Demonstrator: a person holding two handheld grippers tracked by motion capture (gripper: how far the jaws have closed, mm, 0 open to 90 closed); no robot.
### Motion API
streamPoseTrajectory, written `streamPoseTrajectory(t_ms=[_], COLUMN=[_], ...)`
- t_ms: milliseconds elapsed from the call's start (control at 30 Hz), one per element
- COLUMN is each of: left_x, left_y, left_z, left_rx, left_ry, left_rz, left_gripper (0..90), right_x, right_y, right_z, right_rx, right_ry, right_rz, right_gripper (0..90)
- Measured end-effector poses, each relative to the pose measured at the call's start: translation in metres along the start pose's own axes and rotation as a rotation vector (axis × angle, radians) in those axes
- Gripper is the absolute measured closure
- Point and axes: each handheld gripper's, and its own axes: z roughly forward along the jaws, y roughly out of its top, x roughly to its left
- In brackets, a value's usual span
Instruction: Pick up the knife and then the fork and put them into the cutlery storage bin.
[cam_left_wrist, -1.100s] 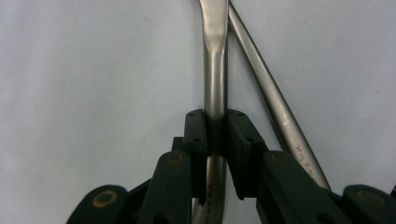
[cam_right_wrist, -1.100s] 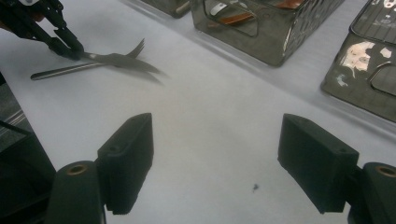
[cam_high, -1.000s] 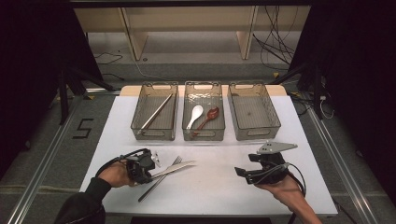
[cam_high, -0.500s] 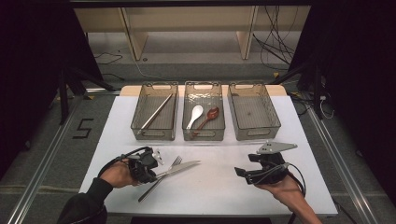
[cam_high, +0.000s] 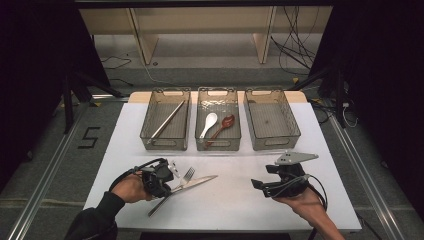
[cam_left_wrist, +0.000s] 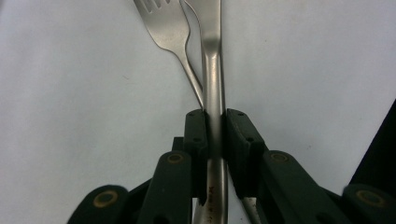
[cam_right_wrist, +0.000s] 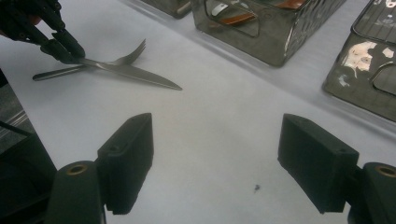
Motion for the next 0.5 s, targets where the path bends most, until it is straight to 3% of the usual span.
streamPoseTrajectory(t_ms=[367,500], left_x=[-0.005,-0.012], left_y=[0.005,0.011], left_z=[-0.012,-0.017], left_rx=[-0.047,-0.074], left_ry=[-0.015,-0.020], left_rz=[-0.008,0.000], left_gripper=[78.6,78.6], right_x=[0.001,0.008], right_y=[0.000,0.002], right_z=[0.000,0.001], right_rx=[-0.007,-0.022], right_ry=[0.006,0.022], right_rz=[-0.006,-0.035], right_gripper=[27.6,27.5])
